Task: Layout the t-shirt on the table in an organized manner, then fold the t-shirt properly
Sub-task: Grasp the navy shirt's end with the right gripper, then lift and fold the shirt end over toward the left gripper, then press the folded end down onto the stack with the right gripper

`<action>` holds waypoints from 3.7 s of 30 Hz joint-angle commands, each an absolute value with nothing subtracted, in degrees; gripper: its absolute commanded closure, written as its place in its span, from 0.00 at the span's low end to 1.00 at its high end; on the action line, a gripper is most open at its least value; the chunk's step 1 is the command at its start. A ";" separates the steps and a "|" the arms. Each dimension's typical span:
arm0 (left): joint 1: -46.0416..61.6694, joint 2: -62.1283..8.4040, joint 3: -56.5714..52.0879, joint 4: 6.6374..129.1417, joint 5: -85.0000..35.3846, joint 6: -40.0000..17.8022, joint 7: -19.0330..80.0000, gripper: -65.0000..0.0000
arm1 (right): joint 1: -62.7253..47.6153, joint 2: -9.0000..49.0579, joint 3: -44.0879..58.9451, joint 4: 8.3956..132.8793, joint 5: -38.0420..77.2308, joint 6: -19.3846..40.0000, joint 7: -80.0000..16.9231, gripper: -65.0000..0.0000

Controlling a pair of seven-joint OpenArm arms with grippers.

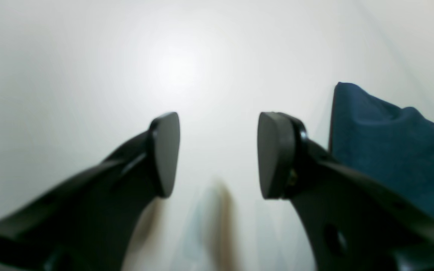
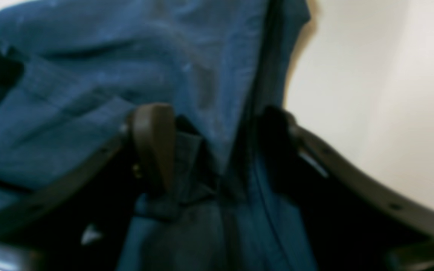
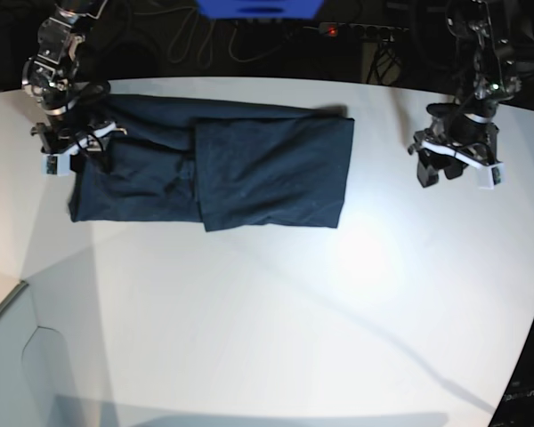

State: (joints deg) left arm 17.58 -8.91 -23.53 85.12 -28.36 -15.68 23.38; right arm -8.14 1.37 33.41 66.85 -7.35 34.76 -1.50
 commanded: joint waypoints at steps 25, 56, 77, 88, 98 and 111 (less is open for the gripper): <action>17.89 -9.71 -23.87 86.11 -28.88 -16.13 22.29 0.51 | -12.44 -3.21 27.12 91.38 -9.10 35.21 -4.26 1.00; 17.36 -9.10 -18.59 82.33 -28.70 -15.60 22.29 0.61 | -14.02 -4.62 -13.85 97.63 -9.36 34.95 -4.35 1.00; 11.21 -7.08 -12.00 72.04 -28.79 -15.52 22.29 1.00 | -10.42 -4.79 -22.29 93.41 -13.93 34.95 -4.35 1.00; 9.71 -7.25 -12.00 71.96 -28.79 -15.60 22.29 1.00 | -1.89 -7.69 -24.66 80.13 -14.46 34.95 -4.35 1.00; 9.63 -8.92 -12.00 71.96 -28.70 -15.69 22.29 1.00 | 0.66 -7.60 -24.84 74.95 -14.46 34.95 -4.35 0.97; 10.24 -10.59 -12.44 72.57 -28.79 -15.96 22.29 1.00 | -3.82 -7.25 -21.67 88.40 -14.29 34.95 -4.26 0.49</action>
State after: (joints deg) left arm 10.61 -10.22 -12.38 71.68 -28.58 -15.66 22.48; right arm -4.58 -6.81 -21.82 87.35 -15.16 34.89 -5.98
